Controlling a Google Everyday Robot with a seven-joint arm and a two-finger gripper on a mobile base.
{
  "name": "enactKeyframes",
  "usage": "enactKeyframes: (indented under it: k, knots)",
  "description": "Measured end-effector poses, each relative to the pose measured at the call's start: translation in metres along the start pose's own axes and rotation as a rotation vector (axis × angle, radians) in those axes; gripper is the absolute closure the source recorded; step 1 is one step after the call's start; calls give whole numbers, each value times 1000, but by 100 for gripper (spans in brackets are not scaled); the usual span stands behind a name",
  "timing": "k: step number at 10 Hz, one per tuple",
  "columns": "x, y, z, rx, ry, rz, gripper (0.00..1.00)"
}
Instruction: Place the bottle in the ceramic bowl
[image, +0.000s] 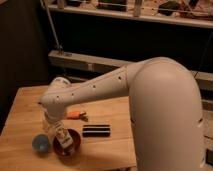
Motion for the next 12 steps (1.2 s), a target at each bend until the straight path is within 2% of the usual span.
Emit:
enactKeyframes:
  k: [3,5,6,8,10,12]
  knots:
    - [-7,0,-14,4,-24,-14,31]
    - [-13,1,-35,-7,-49,-3,31]
    - [-19,2,-54,-26,-79,12,31]
    - [-30,-7,-80,-36,-132,51,31]
    - [-44,-28,-104,-29,-202,160,31]
    - [-59,-63,-126,14,-282,330,31]
